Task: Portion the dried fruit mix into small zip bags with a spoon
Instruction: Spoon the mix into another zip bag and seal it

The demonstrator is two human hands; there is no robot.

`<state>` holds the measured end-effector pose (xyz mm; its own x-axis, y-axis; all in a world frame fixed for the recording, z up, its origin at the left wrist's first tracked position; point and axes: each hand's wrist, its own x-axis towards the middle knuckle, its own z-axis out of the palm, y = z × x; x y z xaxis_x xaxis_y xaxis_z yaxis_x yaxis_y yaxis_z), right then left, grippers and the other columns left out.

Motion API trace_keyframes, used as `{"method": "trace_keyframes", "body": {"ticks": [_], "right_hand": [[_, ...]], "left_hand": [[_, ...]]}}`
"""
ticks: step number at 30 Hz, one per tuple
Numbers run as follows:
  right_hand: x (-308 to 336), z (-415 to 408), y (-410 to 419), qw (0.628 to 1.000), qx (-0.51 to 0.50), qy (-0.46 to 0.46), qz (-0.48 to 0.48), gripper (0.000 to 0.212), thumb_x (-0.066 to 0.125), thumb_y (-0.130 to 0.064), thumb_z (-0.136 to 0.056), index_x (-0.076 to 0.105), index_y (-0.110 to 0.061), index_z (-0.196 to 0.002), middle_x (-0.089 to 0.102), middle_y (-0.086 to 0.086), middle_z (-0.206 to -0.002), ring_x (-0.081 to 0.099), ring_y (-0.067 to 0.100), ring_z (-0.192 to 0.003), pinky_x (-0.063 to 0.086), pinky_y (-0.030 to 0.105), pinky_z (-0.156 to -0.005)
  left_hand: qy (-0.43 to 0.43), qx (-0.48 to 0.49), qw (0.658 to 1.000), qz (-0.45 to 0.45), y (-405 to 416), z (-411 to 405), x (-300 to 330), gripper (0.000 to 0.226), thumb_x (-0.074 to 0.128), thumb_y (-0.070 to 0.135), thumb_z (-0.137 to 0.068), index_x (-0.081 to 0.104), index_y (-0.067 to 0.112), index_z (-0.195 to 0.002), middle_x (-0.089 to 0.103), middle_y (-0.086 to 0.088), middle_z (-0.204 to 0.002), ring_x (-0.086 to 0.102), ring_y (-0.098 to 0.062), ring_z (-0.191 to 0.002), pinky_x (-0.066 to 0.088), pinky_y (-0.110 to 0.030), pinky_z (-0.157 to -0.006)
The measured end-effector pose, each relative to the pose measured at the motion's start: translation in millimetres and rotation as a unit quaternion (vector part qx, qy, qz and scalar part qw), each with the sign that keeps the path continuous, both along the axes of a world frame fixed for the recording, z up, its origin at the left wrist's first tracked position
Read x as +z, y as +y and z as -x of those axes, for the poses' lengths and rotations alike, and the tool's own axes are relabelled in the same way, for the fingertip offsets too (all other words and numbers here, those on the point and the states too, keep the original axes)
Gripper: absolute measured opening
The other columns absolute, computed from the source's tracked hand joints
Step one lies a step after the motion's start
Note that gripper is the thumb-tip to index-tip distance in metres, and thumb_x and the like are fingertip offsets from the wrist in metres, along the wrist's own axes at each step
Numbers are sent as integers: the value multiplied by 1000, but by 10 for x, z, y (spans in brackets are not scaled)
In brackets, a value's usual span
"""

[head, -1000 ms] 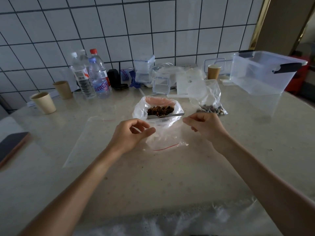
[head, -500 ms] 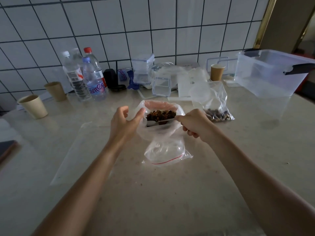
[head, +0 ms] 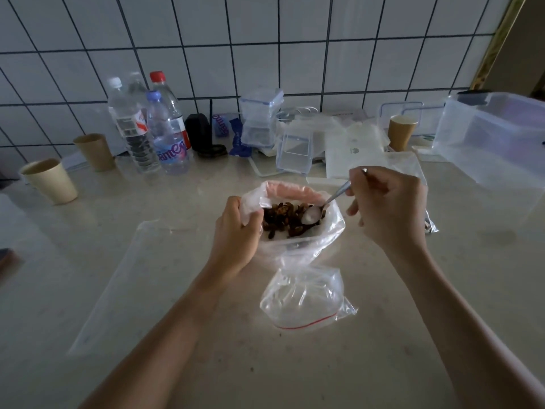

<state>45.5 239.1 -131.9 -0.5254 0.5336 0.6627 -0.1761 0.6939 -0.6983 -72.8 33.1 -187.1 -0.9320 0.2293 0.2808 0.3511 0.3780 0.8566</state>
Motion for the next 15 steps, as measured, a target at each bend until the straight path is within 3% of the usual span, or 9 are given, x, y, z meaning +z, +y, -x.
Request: {"method": "trace_keyframes", "body": {"ticks": [7,11,15], "right_hand": [[1,-7,-71,985,-39,39,-166,28,61,-16,-99,72,-7,-75,63,4,-54,63,25,-49,47,40,-56],[-42,11,-90,990,-11,9,-142,31,60,-17,-100,71,-3,-74,63,9,-53,61,30,-49,48,42,-55],[-119,57,-142,995,29,-7,-100,34,57,-17,-102,67,-1,-74,63,8,-53,63,28,-46,48,43,-49]], "left_hand": [[-22,-9,997,-77,37,-22,16,11,58,24,-101,56,14,-103,63,6,-73,57,4,-54,44,-15,-51],[-34,-30,996,-70,40,-14,-4,10,57,30,-102,54,22,-108,64,6,-82,59,2,-63,47,-28,-62],[-60,-48,993,-86,62,-25,-1,16,56,41,-93,53,30,-104,63,6,-84,59,-9,-72,46,-29,-64]]}}
